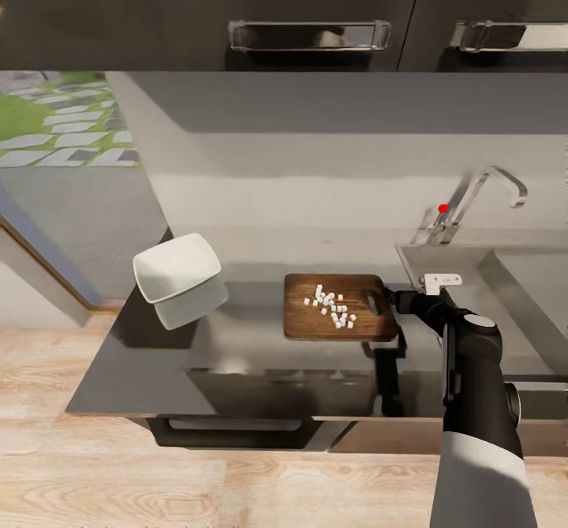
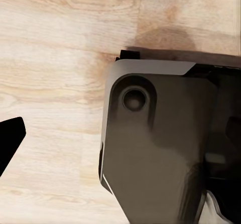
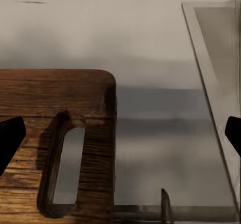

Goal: In the kitchen, take the Vidalia onion out of the sink, dice it on the chopping board with the paring knife, put the diced onion into the bowl on the countertop, then place both the paring knife and the chopping board into the sink.

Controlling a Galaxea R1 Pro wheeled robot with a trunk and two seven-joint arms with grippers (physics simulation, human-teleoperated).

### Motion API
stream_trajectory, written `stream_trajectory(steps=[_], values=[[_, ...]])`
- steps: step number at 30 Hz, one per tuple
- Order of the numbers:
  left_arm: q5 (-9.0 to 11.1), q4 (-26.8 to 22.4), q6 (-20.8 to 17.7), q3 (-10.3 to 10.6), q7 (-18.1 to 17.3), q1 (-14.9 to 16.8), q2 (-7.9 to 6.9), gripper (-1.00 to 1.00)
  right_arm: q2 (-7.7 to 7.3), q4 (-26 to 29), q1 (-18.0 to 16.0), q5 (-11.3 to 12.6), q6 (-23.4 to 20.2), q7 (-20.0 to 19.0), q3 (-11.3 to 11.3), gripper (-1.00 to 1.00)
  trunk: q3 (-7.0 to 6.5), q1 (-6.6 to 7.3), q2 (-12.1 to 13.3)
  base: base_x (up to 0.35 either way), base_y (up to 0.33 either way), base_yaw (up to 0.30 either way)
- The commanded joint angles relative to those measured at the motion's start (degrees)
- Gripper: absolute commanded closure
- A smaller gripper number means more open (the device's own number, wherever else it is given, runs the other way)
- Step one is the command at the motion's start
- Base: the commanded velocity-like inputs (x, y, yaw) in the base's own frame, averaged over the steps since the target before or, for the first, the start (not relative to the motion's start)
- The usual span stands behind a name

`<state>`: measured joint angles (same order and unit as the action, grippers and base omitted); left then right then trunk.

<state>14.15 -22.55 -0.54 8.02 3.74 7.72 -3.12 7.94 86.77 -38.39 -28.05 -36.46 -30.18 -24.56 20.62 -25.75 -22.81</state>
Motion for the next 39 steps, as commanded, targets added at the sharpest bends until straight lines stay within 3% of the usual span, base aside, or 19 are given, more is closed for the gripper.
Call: stream_trajectory(steps=[1, 16, 39], values=[[0.53, -0.09, -0.05, 0.48, 0.39, 0.01, -0.06, -1.0, 0.06, 0.07, -0.05, -0.6, -0.09, -0.58, -0.14, -1.0, 0.15, -0.03, -0.11, 0.0, -0.19, 0.0], [0.53, -0.03, -0.07, 0.44, 0.39, 0.01, -0.12, -1.0, 0.14, 0.07, -0.06, -0.56, -0.01, -0.58, -0.05, -1.0, 0.73, -0.03, -0.11, 0.0, -0.069, 0.0], [0.58, 0.34, -0.08, 0.33, 0.39, 0.01, -0.08, -1.0, 0.24, -0.02, -0.08, -0.52, -0.03, -0.58, 0.04, -1.0, 1.04, -0.03, -0.11, 0.0, 0.021, 0.0]])
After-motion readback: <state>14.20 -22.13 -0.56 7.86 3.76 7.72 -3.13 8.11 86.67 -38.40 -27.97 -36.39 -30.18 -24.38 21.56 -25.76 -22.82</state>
